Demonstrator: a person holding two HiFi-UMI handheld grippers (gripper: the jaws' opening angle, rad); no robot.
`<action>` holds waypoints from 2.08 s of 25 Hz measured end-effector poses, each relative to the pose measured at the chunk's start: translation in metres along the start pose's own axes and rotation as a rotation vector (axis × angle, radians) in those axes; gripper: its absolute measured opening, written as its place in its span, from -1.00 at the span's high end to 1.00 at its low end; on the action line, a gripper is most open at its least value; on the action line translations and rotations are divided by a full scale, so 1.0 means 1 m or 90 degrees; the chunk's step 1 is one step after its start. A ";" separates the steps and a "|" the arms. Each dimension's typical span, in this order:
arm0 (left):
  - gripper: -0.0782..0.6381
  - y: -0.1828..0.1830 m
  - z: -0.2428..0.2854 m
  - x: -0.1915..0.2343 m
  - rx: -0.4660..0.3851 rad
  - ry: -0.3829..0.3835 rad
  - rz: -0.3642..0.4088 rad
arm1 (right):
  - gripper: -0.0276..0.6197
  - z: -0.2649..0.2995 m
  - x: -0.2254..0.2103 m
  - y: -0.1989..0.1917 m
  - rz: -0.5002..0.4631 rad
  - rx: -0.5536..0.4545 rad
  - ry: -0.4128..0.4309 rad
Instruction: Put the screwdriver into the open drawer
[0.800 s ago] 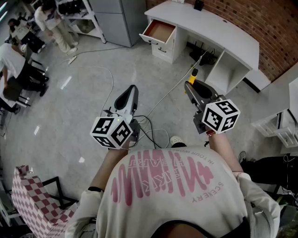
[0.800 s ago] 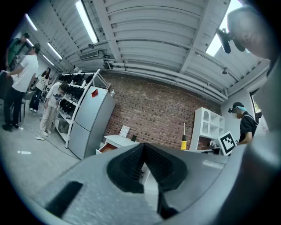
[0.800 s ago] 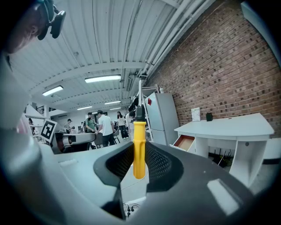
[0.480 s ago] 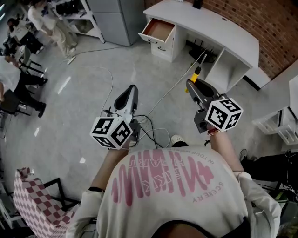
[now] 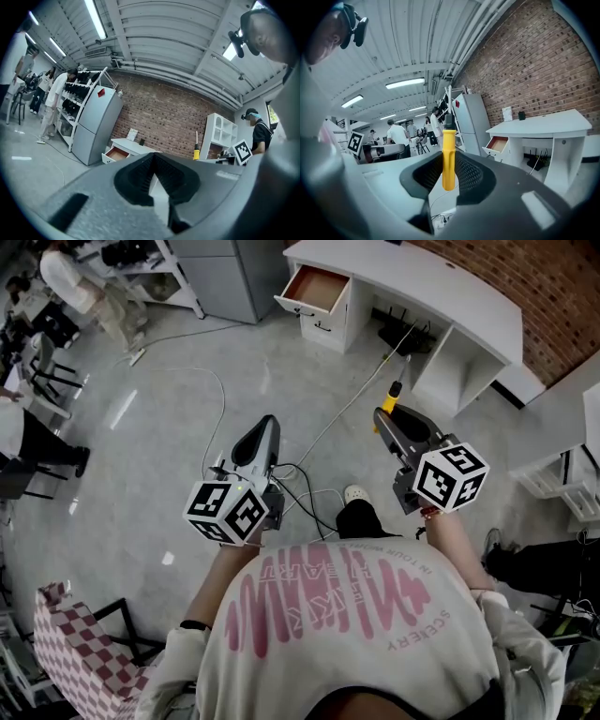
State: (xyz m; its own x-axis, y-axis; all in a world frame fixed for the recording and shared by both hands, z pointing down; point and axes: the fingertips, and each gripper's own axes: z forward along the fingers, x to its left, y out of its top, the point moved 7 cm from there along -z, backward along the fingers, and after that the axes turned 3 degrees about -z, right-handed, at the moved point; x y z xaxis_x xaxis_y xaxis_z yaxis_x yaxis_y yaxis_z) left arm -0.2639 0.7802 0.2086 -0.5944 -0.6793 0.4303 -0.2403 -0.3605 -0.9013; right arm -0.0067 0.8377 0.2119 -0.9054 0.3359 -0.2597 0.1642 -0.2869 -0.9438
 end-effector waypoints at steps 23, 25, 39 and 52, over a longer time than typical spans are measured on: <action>0.78 0.029 0.234 0.041 -0.051 0.113 0.002 | 0.63 0.167 -0.219 0.088 -0.117 0.050 0.123; 0.78 0.032 0.247 0.044 -0.057 0.119 0.007 | 0.63 0.177 -0.233 0.093 -0.119 0.047 0.129; 0.78 0.028 0.309 0.060 -0.039 0.141 0.005 | 0.64 0.210 -0.295 0.097 -0.089 0.059 0.134; 0.78 0.019 0.352 0.081 -0.010 0.104 -0.012 | 0.63 0.221 -0.321 0.079 -0.060 0.087 0.099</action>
State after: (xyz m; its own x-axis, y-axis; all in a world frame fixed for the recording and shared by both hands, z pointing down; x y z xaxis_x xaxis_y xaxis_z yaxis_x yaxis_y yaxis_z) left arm -0.0460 0.4934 0.2447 -0.7058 -0.5596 0.4343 -0.2637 -0.3616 -0.8943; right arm 0.2108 0.5090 0.2657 -0.8412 0.4984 -0.2099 0.0175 -0.3630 -0.9316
